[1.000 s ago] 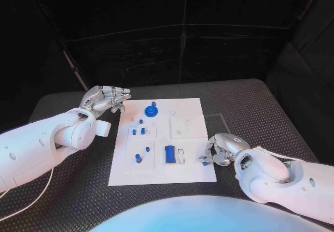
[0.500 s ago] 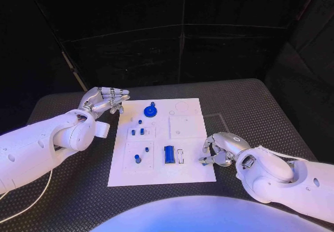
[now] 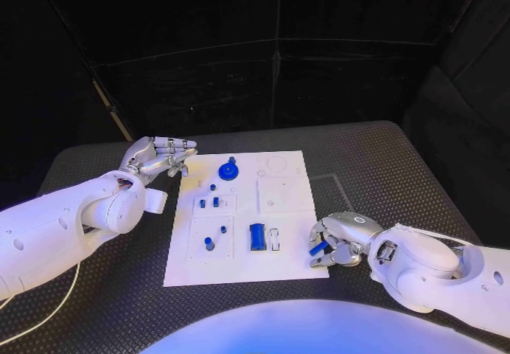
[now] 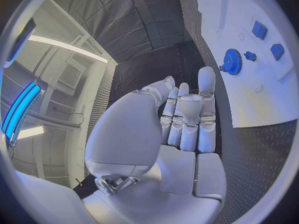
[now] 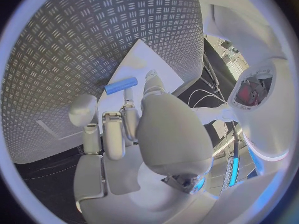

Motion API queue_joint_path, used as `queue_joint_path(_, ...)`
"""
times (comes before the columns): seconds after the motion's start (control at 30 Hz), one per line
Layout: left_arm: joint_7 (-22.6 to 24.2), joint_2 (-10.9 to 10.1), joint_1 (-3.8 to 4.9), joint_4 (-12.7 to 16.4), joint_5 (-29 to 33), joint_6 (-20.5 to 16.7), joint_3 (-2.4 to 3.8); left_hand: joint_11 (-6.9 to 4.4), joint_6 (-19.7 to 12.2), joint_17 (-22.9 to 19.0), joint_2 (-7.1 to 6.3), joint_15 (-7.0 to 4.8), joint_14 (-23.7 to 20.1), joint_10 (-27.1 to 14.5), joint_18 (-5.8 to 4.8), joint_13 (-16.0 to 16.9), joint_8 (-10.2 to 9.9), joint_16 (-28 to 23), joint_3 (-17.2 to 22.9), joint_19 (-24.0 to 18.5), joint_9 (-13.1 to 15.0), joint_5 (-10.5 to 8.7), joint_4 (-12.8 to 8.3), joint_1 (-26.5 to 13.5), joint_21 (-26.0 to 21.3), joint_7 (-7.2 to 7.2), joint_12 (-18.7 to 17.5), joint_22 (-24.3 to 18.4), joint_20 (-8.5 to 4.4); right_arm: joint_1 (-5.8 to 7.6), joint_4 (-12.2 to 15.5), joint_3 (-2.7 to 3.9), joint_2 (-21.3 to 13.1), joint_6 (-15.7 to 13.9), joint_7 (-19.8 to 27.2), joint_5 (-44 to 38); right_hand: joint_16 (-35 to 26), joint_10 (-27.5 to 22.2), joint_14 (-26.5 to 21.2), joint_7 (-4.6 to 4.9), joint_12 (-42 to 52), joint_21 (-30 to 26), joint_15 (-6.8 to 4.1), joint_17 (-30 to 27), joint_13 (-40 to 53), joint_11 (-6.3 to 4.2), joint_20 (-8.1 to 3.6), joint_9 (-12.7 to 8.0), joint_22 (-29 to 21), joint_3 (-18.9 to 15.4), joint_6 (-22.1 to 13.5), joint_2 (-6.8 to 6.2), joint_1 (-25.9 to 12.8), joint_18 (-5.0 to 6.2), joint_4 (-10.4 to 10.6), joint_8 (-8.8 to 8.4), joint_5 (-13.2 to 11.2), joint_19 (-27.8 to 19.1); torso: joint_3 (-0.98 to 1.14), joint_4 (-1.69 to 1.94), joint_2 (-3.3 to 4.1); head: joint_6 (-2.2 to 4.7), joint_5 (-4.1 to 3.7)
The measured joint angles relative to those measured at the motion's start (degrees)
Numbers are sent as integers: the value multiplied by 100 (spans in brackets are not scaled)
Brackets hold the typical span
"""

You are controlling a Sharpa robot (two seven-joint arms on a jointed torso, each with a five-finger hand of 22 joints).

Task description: Assemble the parts on the task board

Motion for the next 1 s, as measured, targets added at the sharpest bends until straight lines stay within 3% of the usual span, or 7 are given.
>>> queue_joint_path(0.2,-3,5,-18,-8,0,6,0,0,0,0,0,0,0,0,0,0,0,0,0,0,0,0,0,0,0,0,0,0,0,5,5,8,-30,285,72,-277,-29,-21,0,26,-24,-31,41,0,1,20,21,-40,-57,2,27,7,321,0,-43,-155,25,-21,-3,2,0,7,-7)
queue_joint_path(0.5,-7,5,-34,-17,0,14,0,0,0,-12,0,0,0,0,0,0,0,0,0,0,0,0,0,0,0,0,0,0,0,12,18,13,-18,376,102,-771,-30,-23,0,76,12,-60,83,-1,41,63,42,-159,-67,145,34,148,753,0,-227,-397,144,-42,-4,7,7,13,-2)
queue_joint_path(0.7,-11,5,-39,-18,0,21,0,0,0,-12,0,0,0,0,0,0,0,0,0,0,0,0,0,0,0,0,0,0,0,14,16,16,-8,378,142,-956,-30,-33,-1,107,25,-60,84,-1,424,73,42,-275,-67,429,42,233,1091,0,-396,-552,-133,-42,-7,7,11,10,-1)
queue_joint_path(1.0,-20,-3,-42,-14,0,30,0,0,0,-12,0,0,0,0,0,0,0,0,0,0,0,0,0,0,0,0,0,0,0,16,12,19,0,378,200,-1107,-30,-42,-1,104,24,-60,84,-1,681,83,42,-356,-73,636,85,227,1251,0,-476,-664,-134,-42,-10,8,15,-5,-18)
